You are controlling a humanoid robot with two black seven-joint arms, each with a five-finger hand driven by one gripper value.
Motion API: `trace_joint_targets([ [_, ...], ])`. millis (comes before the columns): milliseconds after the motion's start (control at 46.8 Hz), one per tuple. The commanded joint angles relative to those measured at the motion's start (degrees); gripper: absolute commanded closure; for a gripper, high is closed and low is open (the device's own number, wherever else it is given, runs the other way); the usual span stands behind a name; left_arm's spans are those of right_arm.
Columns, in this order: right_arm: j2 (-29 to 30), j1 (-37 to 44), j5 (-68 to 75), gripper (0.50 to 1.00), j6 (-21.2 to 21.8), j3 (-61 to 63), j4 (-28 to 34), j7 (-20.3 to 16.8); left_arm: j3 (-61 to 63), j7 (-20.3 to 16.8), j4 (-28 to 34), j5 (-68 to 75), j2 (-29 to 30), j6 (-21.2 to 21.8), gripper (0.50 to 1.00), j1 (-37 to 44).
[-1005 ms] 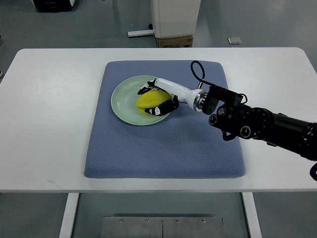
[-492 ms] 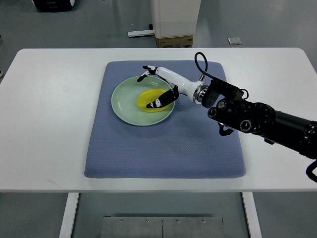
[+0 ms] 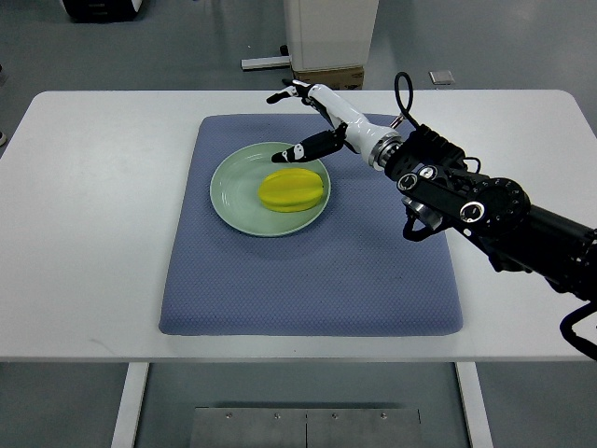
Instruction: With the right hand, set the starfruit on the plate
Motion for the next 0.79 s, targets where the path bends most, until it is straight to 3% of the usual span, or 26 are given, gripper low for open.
trace_joint_targets([
  [0,0.00,-0.89,3.57,0.500,-0.10,2.81,-1.60,-0.97,0.02,0.00,0.00,0.00,0.00,-0.02,0.500,0.01],
  [364,-0.18,-4.84,17.55,0.500,-0.10,13.28,-12.68,-2.73,-0.07,0.00,0.00,0.00,0.00,-0.02,0.500,0.01],
  [770,-0.35,-6.96,27.40,0.500,-0.81,15.30,-15.23,-2.64,0.02,0.00,0.00,0.00,0.00,-0.02,0.500,0.01],
])
